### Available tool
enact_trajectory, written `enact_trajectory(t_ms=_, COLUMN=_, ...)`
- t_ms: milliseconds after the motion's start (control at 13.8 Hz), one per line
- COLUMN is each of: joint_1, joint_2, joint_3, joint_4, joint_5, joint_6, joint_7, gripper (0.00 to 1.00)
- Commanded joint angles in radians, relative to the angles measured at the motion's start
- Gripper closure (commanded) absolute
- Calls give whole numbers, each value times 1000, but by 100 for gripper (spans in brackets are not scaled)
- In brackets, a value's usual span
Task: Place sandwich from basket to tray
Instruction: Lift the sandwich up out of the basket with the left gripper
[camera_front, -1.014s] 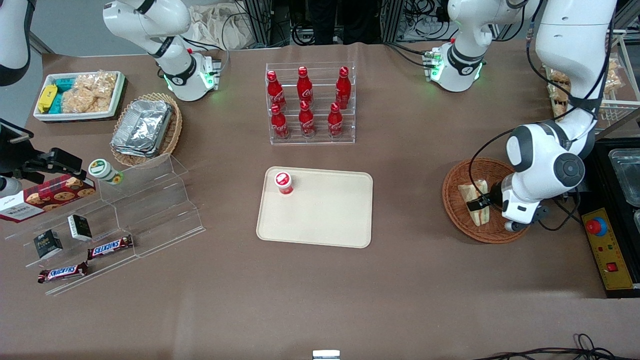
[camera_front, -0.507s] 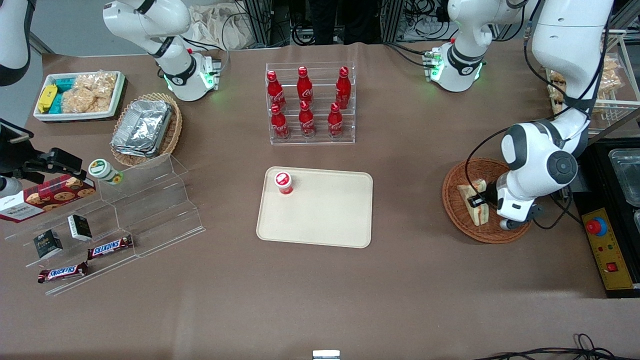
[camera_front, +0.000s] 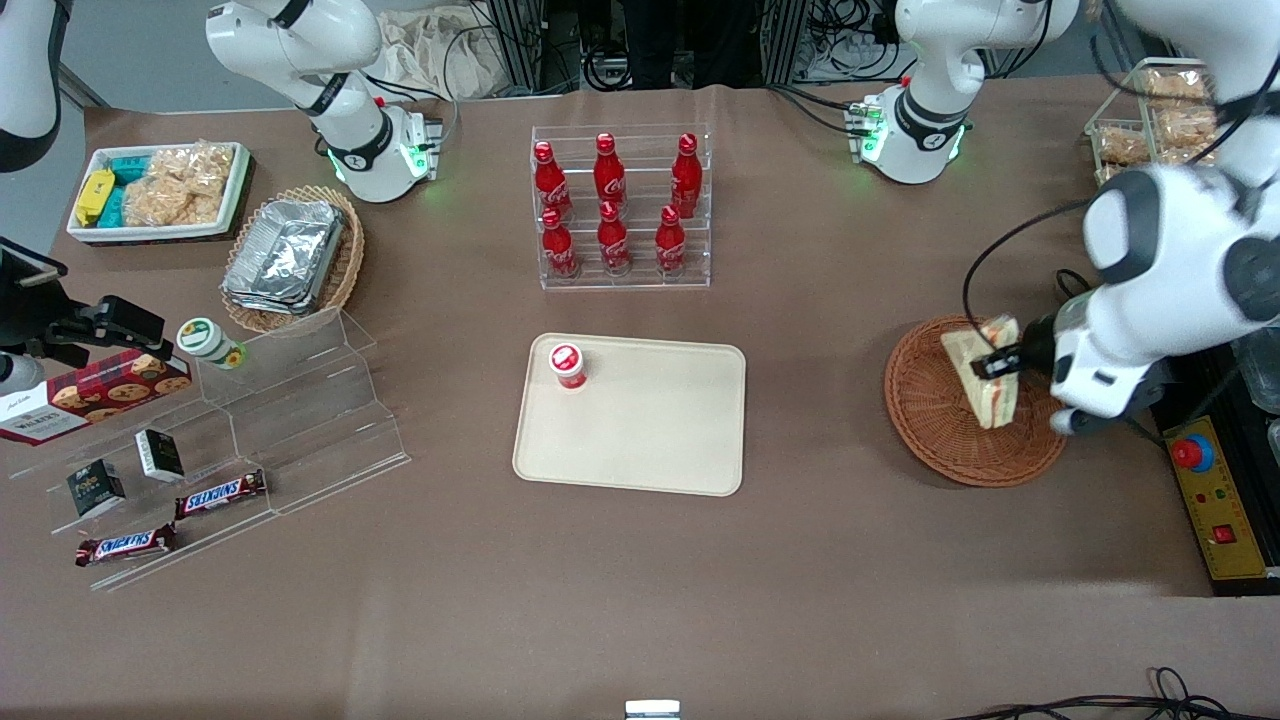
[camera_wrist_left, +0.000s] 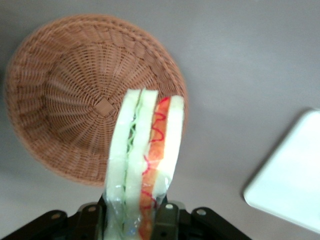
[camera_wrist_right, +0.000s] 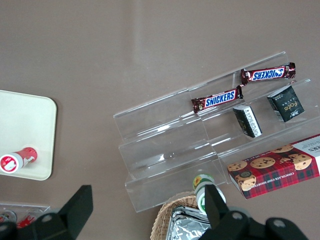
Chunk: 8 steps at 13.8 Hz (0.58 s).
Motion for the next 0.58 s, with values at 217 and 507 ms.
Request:
enact_trajectory(t_ms=217, joint_1=-2, joint_2=3, joint_3=-85, joint_4=505, joint_5=1, joint_6=-456, joint_7=-5, gripper=63)
enact_trajectory(t_ms=507, joint_1=-2, joint_2=1, joint_3=-223, joint_4=577, joint_5=-5, joint_6=-481, joint_7=-55, gripper=63)
